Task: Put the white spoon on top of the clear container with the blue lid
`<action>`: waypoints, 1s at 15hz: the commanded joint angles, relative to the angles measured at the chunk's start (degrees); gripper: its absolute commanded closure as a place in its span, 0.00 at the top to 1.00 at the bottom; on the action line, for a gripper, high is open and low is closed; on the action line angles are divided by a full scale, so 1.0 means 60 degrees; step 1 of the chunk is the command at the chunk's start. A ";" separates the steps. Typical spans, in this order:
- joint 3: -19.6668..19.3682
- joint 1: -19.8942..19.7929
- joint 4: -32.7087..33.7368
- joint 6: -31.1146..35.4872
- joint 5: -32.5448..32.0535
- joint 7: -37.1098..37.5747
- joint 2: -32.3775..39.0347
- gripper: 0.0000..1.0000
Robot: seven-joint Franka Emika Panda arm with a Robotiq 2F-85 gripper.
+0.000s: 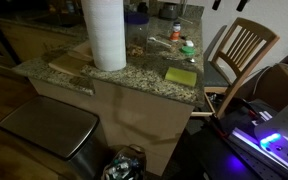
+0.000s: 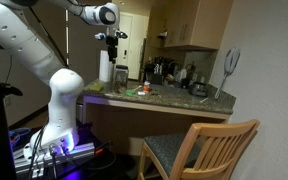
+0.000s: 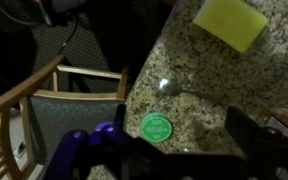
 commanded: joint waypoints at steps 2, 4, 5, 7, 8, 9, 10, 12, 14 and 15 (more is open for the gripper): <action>-0.0631 -0.0756 0.0113 -0.0877 -0.0418 -0.0466 0.0634 1.00; -0.0822 -0.1146 -0.0055 -0.0351 -0.0380 -0.0177 0.1010 1.00; -0.0972 -0.1256 -0.0143 0.0059 -0.0253 -0.0143 0.1148 1.00; -0.1166 -0.1373 -0.0011 0.0700 0.0110 0.0088 0.1546 1.00; -0.1215 -0.1274 0.0087 0.0958 0.0427 0.0097 0.1613 1.00; -0.1159 -0.1200 0.0082 0.1401 0.0613 0.0143 0.1629 1.00; -0.1046 -0.1143 0.0105 0.1830 0.0743 0.0222 0.1697 1.00; -0.0694 -0.1049 0.0179 0.2516 0.0724 0.0502 0.1904 1.00; -0.0809 -0.1047 0.0070 0.2219 0.0551 0.0435 0.1686 1.00; -0.0657 -0.1001 0.0115 0.2270 0.0490 0.0640 0.1733 1.00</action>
